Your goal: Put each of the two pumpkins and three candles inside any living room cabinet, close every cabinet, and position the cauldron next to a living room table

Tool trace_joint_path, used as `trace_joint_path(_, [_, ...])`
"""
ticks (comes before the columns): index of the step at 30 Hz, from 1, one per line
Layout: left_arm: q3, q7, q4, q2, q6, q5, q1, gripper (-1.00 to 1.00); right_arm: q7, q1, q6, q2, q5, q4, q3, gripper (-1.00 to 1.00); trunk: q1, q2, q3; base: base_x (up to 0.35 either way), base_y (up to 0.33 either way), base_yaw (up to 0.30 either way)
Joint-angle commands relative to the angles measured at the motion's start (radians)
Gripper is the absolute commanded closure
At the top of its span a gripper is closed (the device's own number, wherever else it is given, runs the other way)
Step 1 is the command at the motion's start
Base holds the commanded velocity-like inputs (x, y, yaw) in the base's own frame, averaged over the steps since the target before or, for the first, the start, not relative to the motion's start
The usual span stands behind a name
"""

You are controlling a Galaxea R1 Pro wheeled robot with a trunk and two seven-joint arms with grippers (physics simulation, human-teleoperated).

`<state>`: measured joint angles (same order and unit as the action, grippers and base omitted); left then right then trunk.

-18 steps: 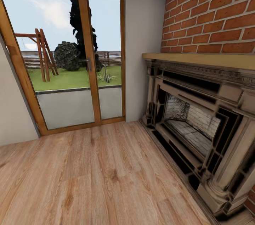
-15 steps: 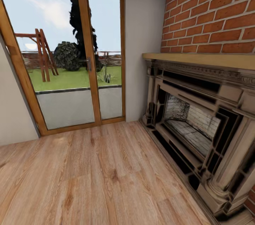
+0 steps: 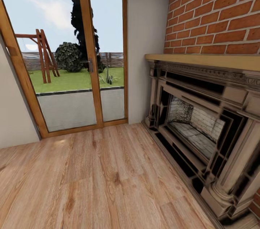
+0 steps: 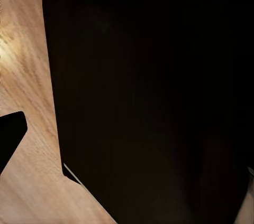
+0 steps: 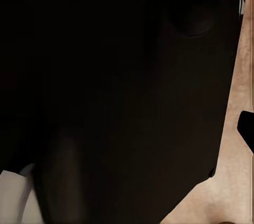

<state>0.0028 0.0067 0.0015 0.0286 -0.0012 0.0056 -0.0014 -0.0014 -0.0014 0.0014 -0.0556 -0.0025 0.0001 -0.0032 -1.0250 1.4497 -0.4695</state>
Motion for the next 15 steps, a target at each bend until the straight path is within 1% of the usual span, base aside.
trace_joint_path(1, [0.000, 0.001, 0.000, 0.000, -0.001, 0.001, 0.000, -1.00, 0.000, 0.000, 0.000, 0.001, 0.000, 0.000, 0.000, -1.00, 0.000, 0.000, -0.001, 0.000, 0.000, 0.000])
trace_joint_path(8, [-0.001, 0.001, 0.000, -0.001, -0.003, 0.000, 0.000, -1.00, 0.000, 0.000, 0.000, 0.000, -0.001, 0.000, 0.000, -1.00, 0.000, 0.000, -0.001, 0.010, 0.003, 0.000])
trace_joint_path(11, [-0.002, 0.001, 0.000, -0.001, -0.004, -0.002, 0.000, -1.00, 0.000, 0.000, 0.000, -0.001, 0.001, 0.000, 0.000, -1.00, 0.000, 0.000, -0.001, 0.176, 0.099, 0.000])
trace_joint_path(15, [-0.003, 0.001, 0.000, -0.001, -0.005, -0.002, 0.000, -1.00, 0.000, 0.000, -0.001, -0.002, 0.001, 0.000, 0.001, -1.00, 0.000, 0.000, -0.001, 0.255, 0.152, 0.000])
